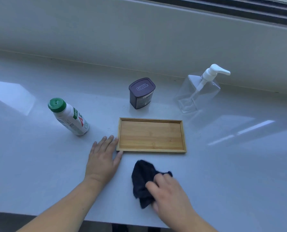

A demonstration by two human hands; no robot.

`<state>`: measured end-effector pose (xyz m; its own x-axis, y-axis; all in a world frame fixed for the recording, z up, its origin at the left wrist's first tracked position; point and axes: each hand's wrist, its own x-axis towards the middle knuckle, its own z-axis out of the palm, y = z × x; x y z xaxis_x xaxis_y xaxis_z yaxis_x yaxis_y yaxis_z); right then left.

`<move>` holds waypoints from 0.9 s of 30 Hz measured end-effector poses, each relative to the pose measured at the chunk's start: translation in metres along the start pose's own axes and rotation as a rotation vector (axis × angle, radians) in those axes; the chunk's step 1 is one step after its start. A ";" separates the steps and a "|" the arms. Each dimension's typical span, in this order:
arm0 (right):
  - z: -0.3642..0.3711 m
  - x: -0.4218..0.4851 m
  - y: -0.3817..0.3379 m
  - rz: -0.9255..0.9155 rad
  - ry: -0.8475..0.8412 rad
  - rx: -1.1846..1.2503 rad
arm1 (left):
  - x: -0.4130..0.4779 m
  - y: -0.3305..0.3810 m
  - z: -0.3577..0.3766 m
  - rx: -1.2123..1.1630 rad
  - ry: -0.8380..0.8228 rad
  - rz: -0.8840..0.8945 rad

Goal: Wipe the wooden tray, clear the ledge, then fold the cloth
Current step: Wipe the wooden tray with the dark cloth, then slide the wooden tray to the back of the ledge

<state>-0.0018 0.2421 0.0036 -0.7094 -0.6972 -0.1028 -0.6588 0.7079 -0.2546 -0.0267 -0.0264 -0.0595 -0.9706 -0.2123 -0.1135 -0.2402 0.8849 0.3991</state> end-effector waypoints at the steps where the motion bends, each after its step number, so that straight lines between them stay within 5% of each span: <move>1: 0.007 -0.005 -0.008 -0.013 -0.094 -0.035 | 0.001 0.001 -0.002 -0.002 -0.019 -0.003; 6: -0.004 -0.006 0.005 0.260 -0.202 0.256 | 0.011 0.012 -0.020 -0.110 -0.067 -0.076; 14: -0.053 0.042 0.093 1.102 0.182 1.072 | 0.041 0.028 -0.052 -0.600 -0.210 -0.415; 17: -0.056 0.053 0.101 1.161 0.179 1.291 | 0.052 0.032 -0.055 -0.843 -0.280 -0.517; 22: -0.053 0.055 0.105 1.056 0.132 1.104 | 0.054 0.030 -0.056 -0.857 -0.323 -0.543; 27: -0.053 0.052 0.111 1.043 0.160 1.181 | 0.055 0.039 -0.057 -0.882 -0.329 -0.576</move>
<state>-0.1249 0.2907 0.0208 -0.7752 0.0916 -0.6251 0.6184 0.3123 -0.7212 -0.0900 -0.0270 0.0017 -0.6895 -0.2612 -0.6755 -0.7093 0.0547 0.7028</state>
